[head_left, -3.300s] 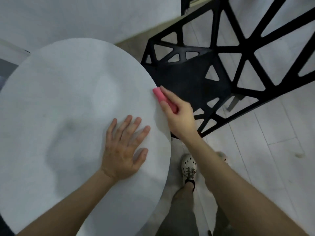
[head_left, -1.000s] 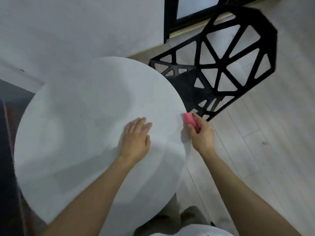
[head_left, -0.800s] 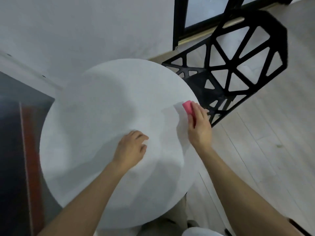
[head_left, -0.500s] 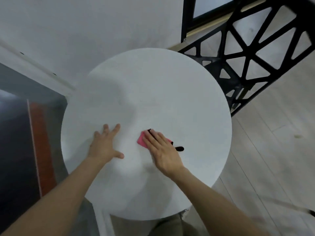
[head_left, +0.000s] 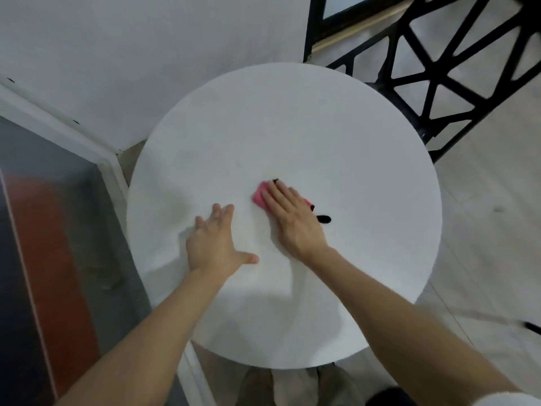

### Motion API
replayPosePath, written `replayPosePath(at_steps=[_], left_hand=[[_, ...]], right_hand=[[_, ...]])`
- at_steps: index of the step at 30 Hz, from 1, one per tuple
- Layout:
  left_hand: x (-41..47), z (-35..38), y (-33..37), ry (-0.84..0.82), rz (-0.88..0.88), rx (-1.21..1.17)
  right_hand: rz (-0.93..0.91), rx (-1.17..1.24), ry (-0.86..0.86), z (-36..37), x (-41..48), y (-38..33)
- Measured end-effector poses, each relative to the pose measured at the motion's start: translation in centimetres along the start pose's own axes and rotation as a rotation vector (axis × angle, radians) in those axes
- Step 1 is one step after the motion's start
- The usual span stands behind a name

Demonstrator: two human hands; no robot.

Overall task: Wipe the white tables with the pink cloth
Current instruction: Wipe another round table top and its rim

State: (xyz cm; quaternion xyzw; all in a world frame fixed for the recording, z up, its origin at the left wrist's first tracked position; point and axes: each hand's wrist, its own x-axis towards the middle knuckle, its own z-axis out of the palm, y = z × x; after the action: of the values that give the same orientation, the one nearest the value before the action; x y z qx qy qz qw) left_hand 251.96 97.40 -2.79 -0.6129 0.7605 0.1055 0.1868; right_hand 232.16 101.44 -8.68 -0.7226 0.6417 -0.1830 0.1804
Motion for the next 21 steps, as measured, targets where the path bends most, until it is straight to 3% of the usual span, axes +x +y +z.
replayPosePath(at_steps=[4, 7, 9, 11, 15, 21], left_hand=[[-0.6, -0.7, 0.4, -0.054, 0.045, 0.036], [-1.7, -0.7, 1.3, -0.106, 0.106, -0.004], [-2.9, -0.5, 2.3, -0.101, 0.220, -0.132], [-4.5, 0.1, 3.2, -0.168, 0.296, -0.378], [-7.7, 2.2, 3.9, -0.310, 0.227, -0.751], [-10.7, 1.3, 6.8, -0.119, 0.197, -0.968]], right_hand=[[-0.157, -0.040, -0.208, -1.5, -10.9, -1.5], [0.048, -0.154, -0.169, -4.0, -14.4, -1.0], [0.254, -0.160, -0.118, -4.9, -14.9, -1.2], [0.287, -0.119, -0.153, -5.1, -14.6, -1.7], [0.350, 0.057, -0.174, -6.6, -14.1, -1.7], [0.358, 0.260, -0.145, -10.3, -15.8, -2.0]])
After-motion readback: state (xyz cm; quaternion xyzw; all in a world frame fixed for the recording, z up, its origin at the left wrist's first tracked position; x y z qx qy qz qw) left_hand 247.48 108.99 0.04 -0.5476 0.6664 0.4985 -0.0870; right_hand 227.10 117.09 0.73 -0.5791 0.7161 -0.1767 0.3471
